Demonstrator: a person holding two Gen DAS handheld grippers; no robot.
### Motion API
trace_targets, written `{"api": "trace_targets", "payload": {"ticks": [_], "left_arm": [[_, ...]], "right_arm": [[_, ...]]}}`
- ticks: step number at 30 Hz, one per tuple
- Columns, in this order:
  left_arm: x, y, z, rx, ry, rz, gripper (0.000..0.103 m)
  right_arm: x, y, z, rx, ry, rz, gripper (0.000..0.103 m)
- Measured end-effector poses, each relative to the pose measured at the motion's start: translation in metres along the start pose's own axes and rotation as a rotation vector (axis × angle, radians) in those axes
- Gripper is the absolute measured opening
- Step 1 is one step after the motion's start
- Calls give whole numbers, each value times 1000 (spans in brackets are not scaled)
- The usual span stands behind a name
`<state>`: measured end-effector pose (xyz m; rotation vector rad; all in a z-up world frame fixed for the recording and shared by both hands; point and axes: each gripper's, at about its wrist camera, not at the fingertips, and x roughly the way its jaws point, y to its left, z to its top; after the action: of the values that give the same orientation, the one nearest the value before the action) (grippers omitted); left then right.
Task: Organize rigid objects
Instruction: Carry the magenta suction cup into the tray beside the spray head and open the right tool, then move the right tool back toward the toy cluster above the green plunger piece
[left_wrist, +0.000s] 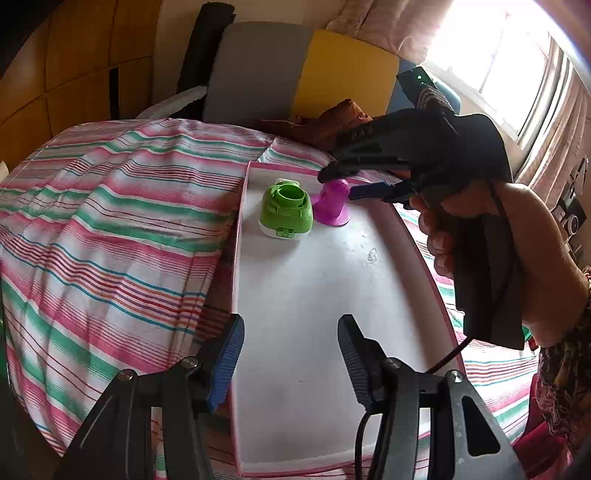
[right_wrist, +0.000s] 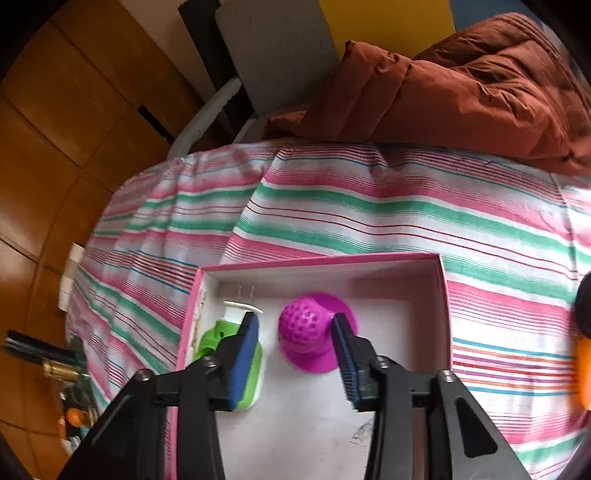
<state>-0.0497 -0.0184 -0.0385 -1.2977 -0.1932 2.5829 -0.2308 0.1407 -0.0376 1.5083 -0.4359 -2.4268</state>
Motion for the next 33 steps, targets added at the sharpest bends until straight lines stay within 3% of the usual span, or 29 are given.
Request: {"api": "trace_targets", "payload": {"ticks": [2,5,14,22,28,33], "left_arm": [[0,-1,0,4,0,0,53],[-1,-2,-1,7,-3,0,53],[-1,-12,-6,26,7,-20,53],[-5,-27,-10,69,-4,-40,53],[-5,-44,-17,107,6,-68,53],[-10,-60,-24,155,1,-93,53]], "right_arm": [[-8,-3,-3,11,-30,21,62],[-20,-6,-10,7,-49,47,62],[-53,-20,-41,-33,-57,15,63],[-88,-34,-77,-98,-88,-61,63],[-106,-49,-110,-186,-88,-166,63],[-125,-78,-136,-139,-90,-192,63]]}}
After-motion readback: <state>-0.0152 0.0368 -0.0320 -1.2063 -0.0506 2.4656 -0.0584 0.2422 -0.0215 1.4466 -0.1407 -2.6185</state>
